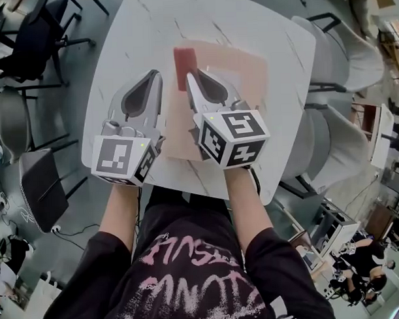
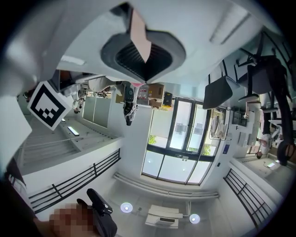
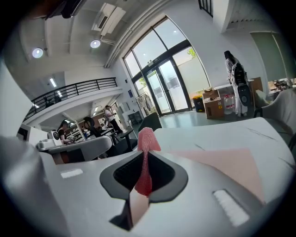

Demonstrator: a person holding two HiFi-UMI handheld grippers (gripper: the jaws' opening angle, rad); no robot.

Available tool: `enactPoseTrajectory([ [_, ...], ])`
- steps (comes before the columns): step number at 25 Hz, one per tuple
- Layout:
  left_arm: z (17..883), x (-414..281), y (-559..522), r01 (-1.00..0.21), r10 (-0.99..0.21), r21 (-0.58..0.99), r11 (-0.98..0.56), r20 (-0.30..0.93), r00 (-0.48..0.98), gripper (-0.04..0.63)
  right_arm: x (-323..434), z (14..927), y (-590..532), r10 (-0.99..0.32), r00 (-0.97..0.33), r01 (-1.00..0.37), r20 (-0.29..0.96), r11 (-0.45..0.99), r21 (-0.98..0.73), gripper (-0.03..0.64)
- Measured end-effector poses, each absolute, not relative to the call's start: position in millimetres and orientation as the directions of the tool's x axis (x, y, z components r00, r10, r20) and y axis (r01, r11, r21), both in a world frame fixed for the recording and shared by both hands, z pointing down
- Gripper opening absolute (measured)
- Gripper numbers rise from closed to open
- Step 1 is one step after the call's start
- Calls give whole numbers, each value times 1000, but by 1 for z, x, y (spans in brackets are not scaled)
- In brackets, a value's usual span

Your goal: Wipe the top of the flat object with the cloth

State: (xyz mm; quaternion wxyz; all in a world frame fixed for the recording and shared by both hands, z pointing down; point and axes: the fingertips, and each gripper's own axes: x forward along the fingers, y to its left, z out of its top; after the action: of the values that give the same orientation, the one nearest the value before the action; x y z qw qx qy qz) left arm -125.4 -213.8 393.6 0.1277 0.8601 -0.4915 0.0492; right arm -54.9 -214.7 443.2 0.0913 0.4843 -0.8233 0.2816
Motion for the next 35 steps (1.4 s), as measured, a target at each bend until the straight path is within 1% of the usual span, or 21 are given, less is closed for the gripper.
enactPoseTrajectory([
  [6, 396, -133, -215, -863, -838, 166, -477, 209, 504, 0, -76, 461, -220, -696, -536, -839, 477, 379, -390, 49],
  [14, 400, -132, -218, -861, -837, 170, -480, 206, 507, 0, -63, 487, -222, -645, -500, -865, 578, 332, -377, 49],
  [21, 400, -121, -223, -857, -829, 177, -484, 222, 514, 0, -30, 497, -224, -647, -431, -900, 629, 252, -356, 50],
  [29, 402, -105, -224, -841, -808, 193, -506, 236, 540, 0, 28, 502, -219, -679, -321, -939, 661, 136, -316, 49],
  [35, 404, -91, -226, -821, -791, 196, -536, 224, 570, 0, 70, 507, -212, -694, -239, -957, 680, 50, -286, 51],
])
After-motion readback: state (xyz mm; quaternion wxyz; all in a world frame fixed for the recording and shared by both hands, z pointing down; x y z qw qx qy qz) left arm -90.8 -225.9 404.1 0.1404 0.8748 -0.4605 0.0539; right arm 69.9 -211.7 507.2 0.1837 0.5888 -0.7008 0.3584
